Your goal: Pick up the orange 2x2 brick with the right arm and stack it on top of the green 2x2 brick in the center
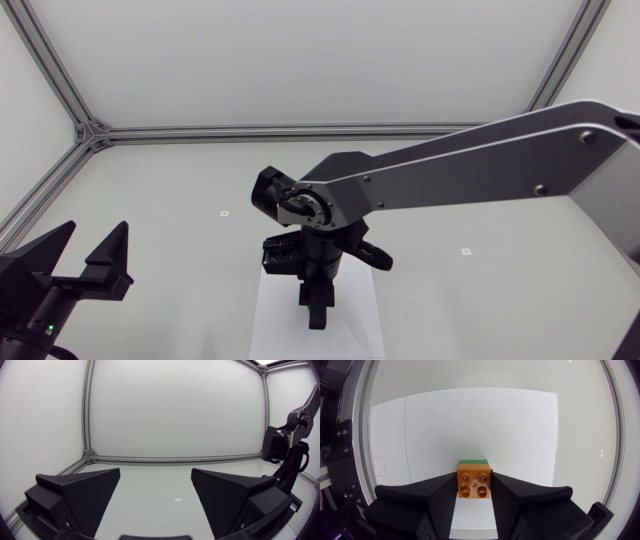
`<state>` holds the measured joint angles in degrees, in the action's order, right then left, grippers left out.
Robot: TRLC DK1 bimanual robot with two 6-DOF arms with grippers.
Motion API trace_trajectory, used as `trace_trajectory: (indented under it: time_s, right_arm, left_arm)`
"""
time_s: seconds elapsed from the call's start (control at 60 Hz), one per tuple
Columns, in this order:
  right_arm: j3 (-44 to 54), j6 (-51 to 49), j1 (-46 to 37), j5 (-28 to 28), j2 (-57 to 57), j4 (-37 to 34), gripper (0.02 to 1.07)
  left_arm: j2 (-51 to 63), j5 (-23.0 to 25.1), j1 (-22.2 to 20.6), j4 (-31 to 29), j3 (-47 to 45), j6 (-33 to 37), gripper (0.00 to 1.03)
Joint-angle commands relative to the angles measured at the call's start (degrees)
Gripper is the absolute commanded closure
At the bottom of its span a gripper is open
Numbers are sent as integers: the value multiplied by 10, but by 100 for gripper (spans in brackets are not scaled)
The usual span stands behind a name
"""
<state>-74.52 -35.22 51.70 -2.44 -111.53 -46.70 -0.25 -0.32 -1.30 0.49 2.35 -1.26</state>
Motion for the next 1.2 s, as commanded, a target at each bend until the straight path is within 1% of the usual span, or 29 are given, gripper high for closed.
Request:
trace_trajectory:
  time_s: [0.0, 0.817, 1.183]
  right_arm:
    - [31, -9, 13, 2, -38, 12, 86]
    - [11, -12, 3, -15, -35, -5, 85]
    - [23, -43, -5, -10, -28, -6, 85]
  left_arm:
    - [-5, 2, 2, -8, -23, 7, 4]
    - [-5, 2, 2, -8, -23, 7, 4]
    - [-5, 2, 2, -8, -23, 7, 4]
